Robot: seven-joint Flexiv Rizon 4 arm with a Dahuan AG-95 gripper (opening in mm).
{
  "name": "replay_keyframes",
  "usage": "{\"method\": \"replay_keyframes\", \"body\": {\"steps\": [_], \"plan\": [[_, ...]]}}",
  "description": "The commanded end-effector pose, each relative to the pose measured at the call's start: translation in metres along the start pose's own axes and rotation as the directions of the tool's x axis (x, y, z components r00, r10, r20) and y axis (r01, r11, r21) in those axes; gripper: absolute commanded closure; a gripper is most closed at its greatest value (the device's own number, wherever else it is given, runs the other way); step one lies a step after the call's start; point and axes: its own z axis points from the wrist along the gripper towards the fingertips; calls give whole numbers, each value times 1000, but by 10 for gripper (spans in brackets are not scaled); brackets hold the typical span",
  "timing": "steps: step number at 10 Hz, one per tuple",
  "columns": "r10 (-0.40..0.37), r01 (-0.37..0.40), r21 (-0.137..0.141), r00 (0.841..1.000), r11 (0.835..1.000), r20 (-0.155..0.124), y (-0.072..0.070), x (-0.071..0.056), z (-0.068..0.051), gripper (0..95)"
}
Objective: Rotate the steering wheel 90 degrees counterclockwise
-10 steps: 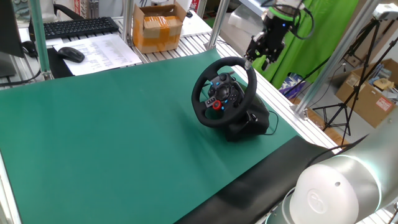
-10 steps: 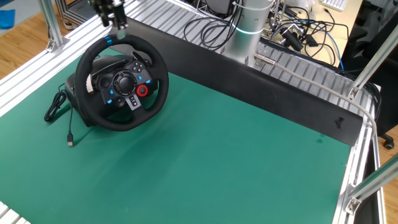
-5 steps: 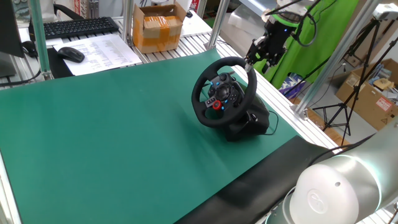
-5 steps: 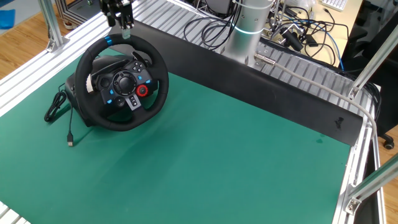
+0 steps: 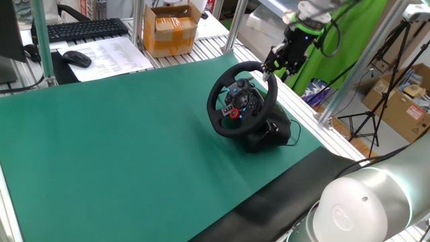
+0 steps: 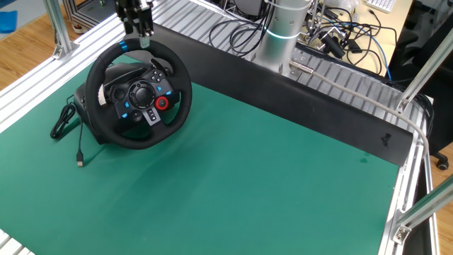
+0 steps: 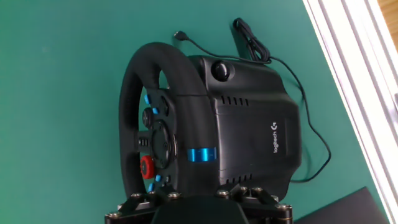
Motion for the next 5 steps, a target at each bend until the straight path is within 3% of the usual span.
{"method": "replay_keyframes", "body": {"steps": [1, 5], "plan": [[-2, 2, -3, 1000, 1000, -9, 2, -9, 6, 380], [-18, 18, 12, 1000, 1000, 8, 5, -13, 14, 380]]}}
